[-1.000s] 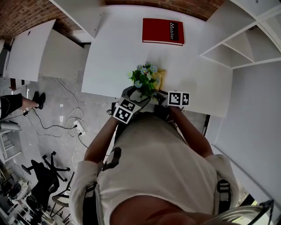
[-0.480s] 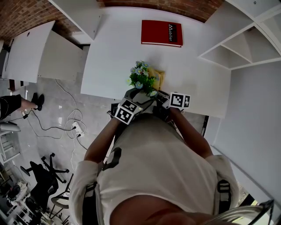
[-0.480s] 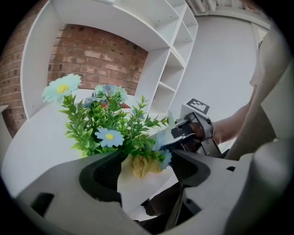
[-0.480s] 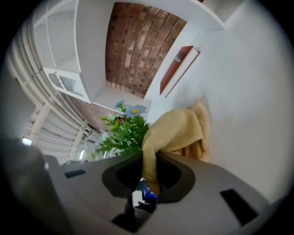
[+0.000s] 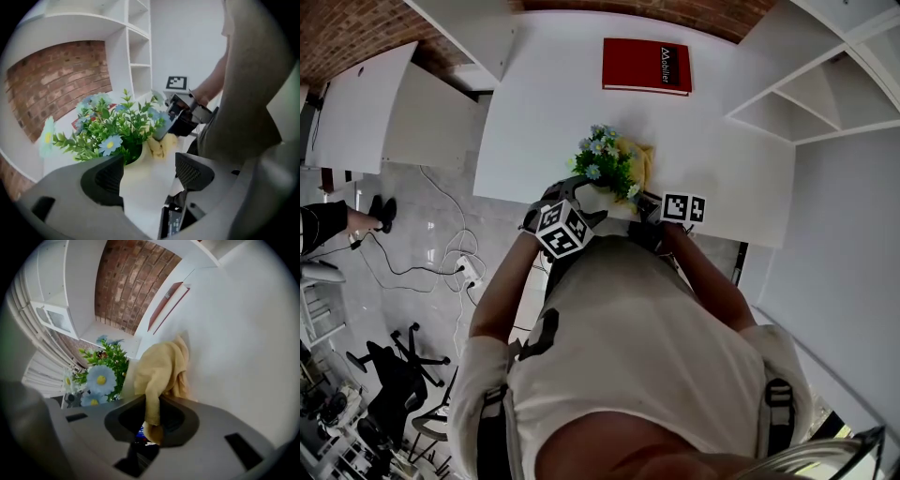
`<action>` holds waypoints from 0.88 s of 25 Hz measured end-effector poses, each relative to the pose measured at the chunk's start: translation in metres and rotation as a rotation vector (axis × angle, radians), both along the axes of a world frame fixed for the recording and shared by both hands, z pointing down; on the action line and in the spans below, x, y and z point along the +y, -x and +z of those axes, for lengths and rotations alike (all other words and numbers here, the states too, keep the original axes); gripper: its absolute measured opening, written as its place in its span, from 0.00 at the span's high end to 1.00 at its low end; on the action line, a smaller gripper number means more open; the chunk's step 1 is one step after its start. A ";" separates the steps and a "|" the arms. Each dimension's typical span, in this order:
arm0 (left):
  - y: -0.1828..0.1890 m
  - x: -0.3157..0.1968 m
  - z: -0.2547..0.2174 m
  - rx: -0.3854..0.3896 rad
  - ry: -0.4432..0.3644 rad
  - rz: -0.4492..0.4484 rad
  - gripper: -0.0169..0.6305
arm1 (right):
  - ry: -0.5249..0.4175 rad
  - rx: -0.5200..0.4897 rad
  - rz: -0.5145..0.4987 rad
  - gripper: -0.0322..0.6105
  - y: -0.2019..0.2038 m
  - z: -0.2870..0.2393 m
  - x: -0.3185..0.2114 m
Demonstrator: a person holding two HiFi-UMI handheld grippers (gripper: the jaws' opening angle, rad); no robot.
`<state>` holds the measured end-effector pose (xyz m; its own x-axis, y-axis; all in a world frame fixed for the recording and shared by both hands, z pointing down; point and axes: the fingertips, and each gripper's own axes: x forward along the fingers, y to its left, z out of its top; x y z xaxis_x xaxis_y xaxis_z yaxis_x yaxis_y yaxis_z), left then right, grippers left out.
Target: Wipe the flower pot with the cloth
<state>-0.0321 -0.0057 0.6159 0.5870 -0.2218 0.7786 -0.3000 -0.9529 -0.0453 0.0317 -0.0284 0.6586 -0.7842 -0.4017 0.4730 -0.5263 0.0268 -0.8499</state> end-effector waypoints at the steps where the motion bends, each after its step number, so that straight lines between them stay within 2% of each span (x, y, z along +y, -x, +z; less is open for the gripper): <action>1: 0.002 -0.001 0.007 -0.051 -0.038 0.047 0.44 | -0.001 0.002 -0.003 0.84 0.000 0.000 0.000; 3: 0.005 -0.005 0.015 -0.113 -0.109 0.102 0.44 | -0.005 0.008 -0.013 0.84 0.002 -0.002 0.000; 6: 0.005 -0.013 0.013 -0.096 -0.146 0.056 0.51 | -0.029 0.016 -0.046 0.84 0.005 -0.013 0.001; 8: 0.003 -0.015 0.011 -0.062 -0.134 -0.003 0.54 | -0.065 -0.006 -0.061 0.84 0.008 -0.029 -0.001; 12: -0.002 -0.019 0.008 -0.001 -0.082 -0.155 0.55 | -0.120 -0.104 -0.033 0.84 0.014 -0.064 -0.012; 15: -0.005 -0.024 0.006 0.038 -0.044 -0.284 0.55 | -0.123 -0.092 -0.048 0.84 0.018 -0.064 -0.013; 19: -0.008 -0.025 0.005 0.052 -0.018 -0.325 0.54 | -0.092 -0.075 -0.094 0.84 0.026 -0.046 0.001; 22: -0.009 -0.023 0.003 0.085 0.038 -0.320 0.54 | -0.028 -0.006 -0.120 0.84 0.025 -0.019 0.012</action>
<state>-0.0231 -0.0291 0.6189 0.5553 -0.3776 0.7410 -0.5859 -0.8100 0.0263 0.0063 -0.0162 0.6398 -0.8300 -0.3183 0.4581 -0.5130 0.1132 -0.8509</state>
